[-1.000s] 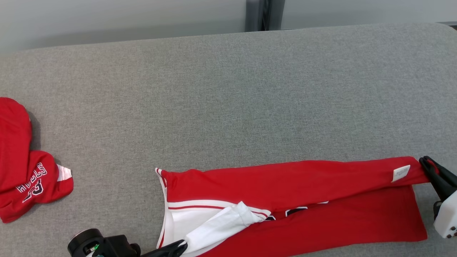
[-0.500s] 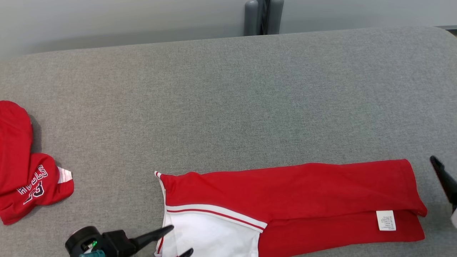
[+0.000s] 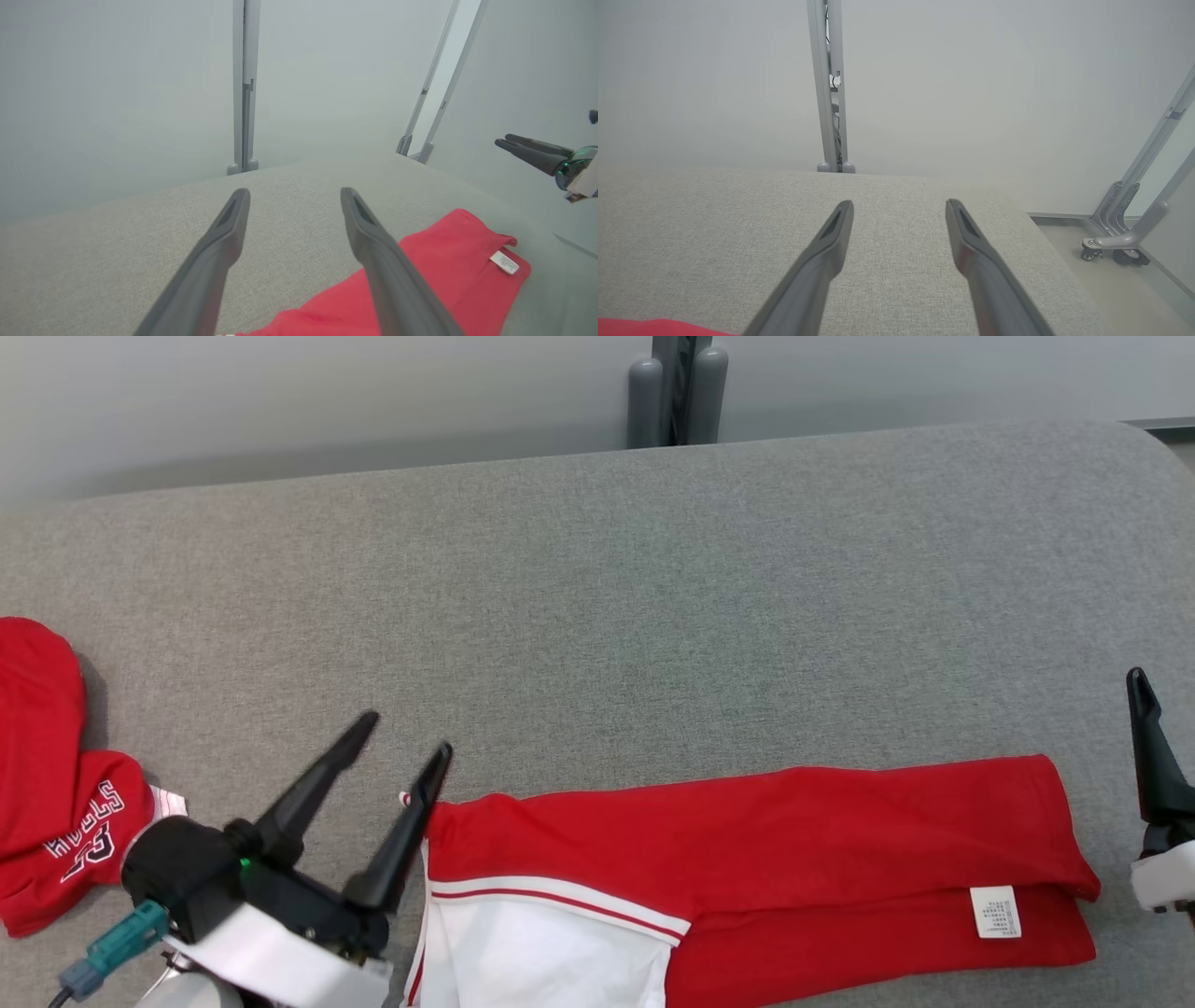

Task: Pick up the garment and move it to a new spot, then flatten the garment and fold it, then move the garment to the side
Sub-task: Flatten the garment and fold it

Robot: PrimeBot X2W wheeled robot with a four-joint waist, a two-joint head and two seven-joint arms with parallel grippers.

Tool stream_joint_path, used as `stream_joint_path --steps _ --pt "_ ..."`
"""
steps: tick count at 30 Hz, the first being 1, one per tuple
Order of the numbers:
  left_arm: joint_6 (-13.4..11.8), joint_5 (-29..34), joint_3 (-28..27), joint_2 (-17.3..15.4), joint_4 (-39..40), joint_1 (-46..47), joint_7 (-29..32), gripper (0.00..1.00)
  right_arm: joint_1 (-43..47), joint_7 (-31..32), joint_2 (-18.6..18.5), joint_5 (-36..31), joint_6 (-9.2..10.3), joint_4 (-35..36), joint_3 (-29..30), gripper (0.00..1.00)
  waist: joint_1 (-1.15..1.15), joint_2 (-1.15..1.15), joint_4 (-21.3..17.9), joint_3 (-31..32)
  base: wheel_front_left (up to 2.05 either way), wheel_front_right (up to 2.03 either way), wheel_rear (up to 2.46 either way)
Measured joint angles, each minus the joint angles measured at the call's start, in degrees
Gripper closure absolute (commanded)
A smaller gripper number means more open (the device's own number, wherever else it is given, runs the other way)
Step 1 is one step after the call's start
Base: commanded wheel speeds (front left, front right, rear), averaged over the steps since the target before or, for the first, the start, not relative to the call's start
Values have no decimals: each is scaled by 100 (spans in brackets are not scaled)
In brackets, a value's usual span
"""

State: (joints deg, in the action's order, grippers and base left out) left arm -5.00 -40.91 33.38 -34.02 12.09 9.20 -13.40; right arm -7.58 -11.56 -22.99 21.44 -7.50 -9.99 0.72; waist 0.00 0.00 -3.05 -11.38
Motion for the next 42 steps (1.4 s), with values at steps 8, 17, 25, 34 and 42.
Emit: stream_joint_path --steps 8,17,25,34,42 --pt "-381 393 -1273 1465 -364 -38 -160 0 175 -319 722 -719 0 -18 322 0 0 0 -95 75 0 0 0" --pt "90 1369 -2366 2688 -900 -646 -165 0 367 -343 1283 -883 0 58 475 0 0 0 -202 114 0 0 0" --pt "764 2124 -2827 3045 -1349 -967 -168 0 458 -343 1469 -899 0 8 477 0 0 0 -196 126 0 0 0" --pt "957 2221 -3019 3115 -1462 -978 -168 0 461 -343 1497 -898 0 -48 478 0 0 0 -167 157 0 0 0" --pt "956 2173 -2900 3119 -1513 -984 -168 0 513 -358 1573 -735 0 -943 687 0 0 0 -152 158 0 0 0"
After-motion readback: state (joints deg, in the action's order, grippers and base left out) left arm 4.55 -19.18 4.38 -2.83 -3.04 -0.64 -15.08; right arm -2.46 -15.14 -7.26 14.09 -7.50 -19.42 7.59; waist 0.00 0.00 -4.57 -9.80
